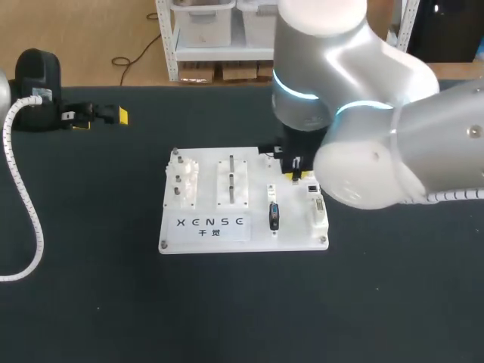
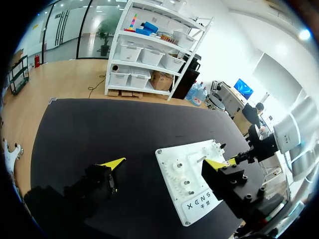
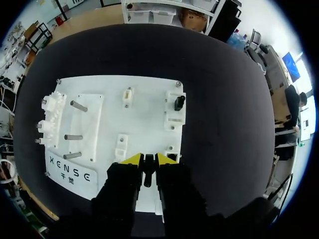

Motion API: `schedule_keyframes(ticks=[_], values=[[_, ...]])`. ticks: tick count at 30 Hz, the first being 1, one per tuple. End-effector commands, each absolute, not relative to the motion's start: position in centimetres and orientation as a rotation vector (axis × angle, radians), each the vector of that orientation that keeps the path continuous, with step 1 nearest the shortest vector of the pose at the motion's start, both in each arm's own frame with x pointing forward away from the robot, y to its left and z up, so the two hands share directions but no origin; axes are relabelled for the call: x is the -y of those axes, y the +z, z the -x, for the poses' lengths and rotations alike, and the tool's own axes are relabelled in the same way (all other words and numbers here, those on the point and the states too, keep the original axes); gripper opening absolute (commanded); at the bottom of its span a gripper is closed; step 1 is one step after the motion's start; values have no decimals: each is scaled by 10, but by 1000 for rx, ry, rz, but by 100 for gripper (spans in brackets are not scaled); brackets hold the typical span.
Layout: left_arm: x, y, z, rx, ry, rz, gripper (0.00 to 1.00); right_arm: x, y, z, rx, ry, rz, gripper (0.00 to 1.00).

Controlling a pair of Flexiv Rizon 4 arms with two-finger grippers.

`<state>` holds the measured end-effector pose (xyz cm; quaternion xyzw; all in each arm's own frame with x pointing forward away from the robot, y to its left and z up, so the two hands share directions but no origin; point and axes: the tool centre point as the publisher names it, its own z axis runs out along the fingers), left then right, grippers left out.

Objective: Insert the USB connector, Ethernet cable, and multi-pin plug into their matching sockets one by one.

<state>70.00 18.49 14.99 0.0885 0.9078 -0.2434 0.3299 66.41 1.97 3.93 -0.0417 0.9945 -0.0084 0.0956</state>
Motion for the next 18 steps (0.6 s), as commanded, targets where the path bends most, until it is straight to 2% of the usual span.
schedule_keyframes(ticks=[1,18], values=[[-185,150,-700,-2374,-637,-231,100,-9,37,-659,-2911,-34,108,0],[-185,150,-700,-2374,-637,-231,100,7,23,-665,-2927,-89,66,0]])
